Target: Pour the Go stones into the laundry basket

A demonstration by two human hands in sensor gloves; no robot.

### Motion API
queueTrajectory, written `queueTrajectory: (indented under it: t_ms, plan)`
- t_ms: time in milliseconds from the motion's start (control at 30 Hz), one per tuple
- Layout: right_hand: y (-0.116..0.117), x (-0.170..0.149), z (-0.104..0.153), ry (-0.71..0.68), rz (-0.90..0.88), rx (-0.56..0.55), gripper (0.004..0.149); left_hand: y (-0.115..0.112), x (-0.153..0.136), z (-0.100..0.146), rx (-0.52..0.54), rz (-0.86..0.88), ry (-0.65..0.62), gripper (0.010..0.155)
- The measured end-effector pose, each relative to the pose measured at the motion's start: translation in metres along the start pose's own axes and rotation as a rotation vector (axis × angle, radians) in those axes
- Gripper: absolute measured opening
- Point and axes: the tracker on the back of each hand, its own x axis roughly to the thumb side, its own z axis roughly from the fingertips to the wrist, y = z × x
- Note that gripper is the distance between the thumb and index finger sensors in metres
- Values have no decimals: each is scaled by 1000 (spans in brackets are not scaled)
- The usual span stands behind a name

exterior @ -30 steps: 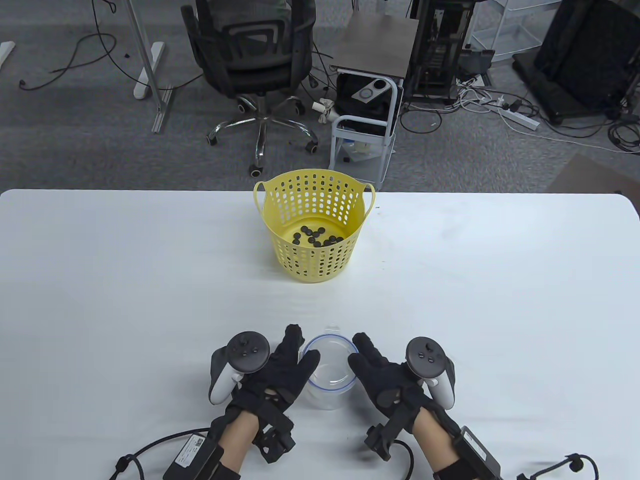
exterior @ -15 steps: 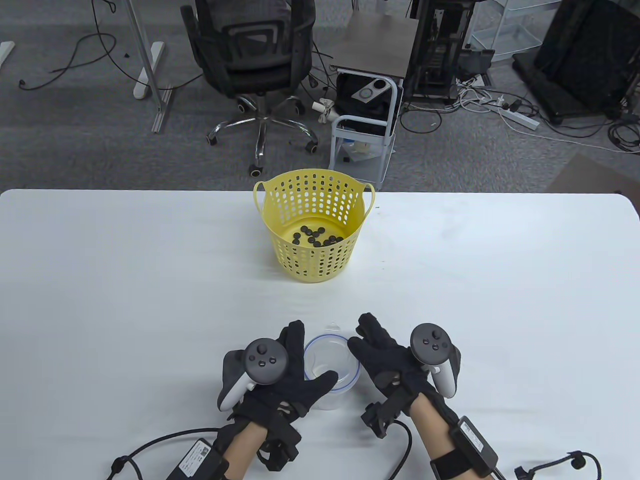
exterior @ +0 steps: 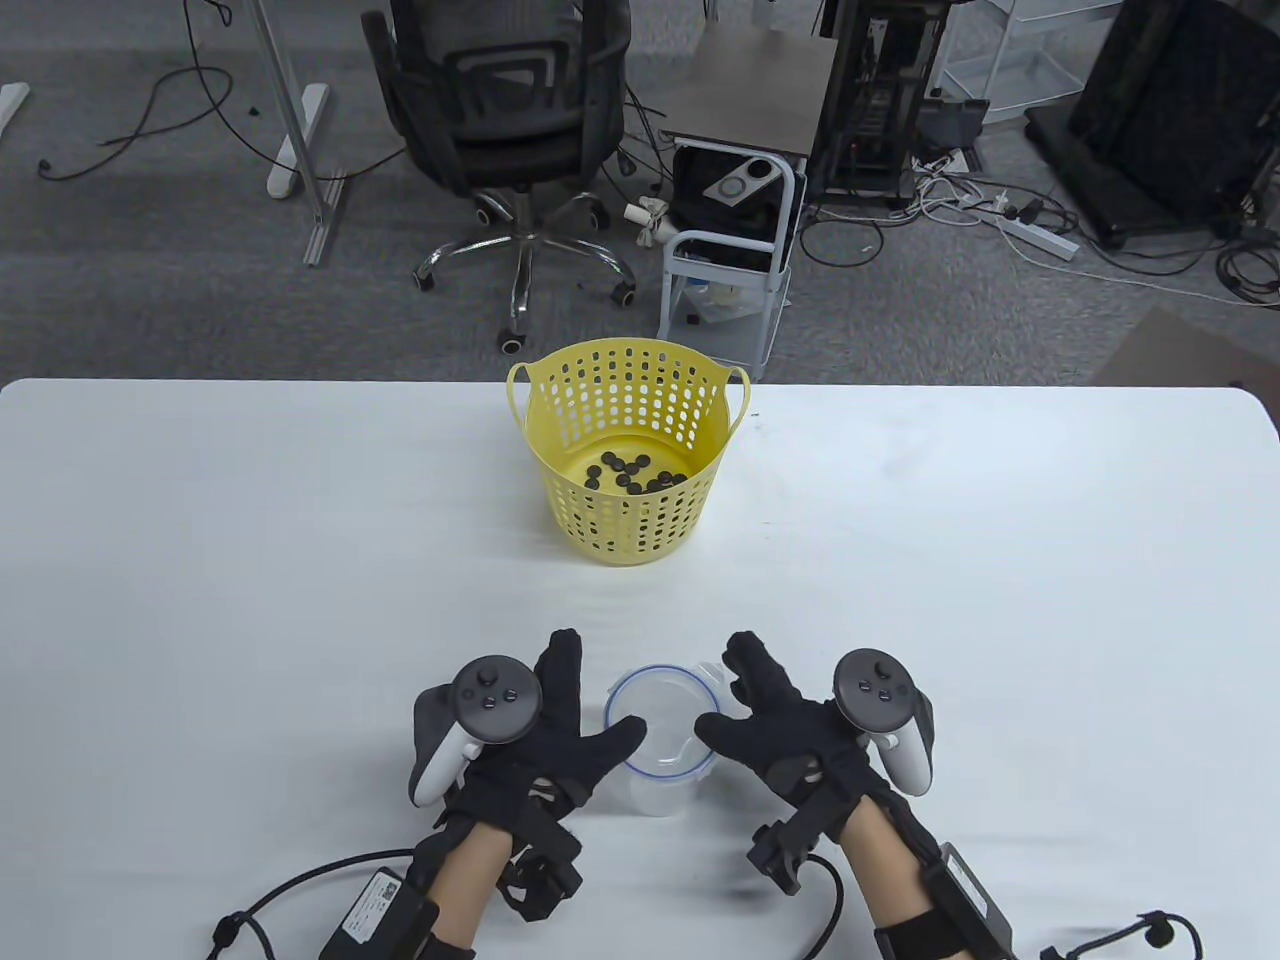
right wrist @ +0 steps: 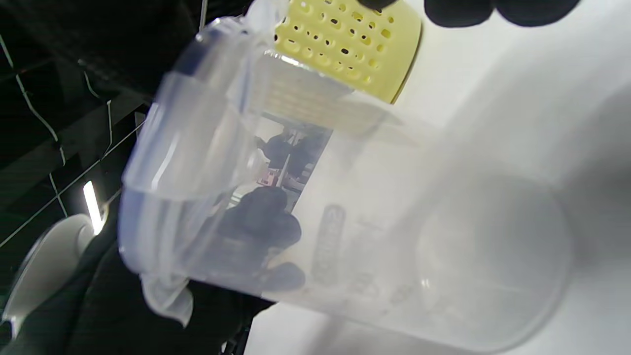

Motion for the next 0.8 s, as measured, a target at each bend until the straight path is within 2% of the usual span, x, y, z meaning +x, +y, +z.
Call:
queueTrajectory:
  t_ms: [200,467,567,633,700,800]
  plan:
    - [11,18,10,-67,196,-52,120,4,-4,-1,162,-4,5,101]
    - [28,31,18,-103,378,-153,120,5,-2,-8,339,-40,-20,90]
    - [30,30,17,-119,373,-146,117,5,-3,-8,338,-25,-37,85]
    - [28,26,17,-158,333,-179,111,5,-3,-6,323,5,-53,83]
    - [21,20,15,-134,185,-178,105,4,-3,-3,261,63,-73,85]
    - [17,11,13,-90,53,-172,100,-3,-3,-3,167,72,-69,88]
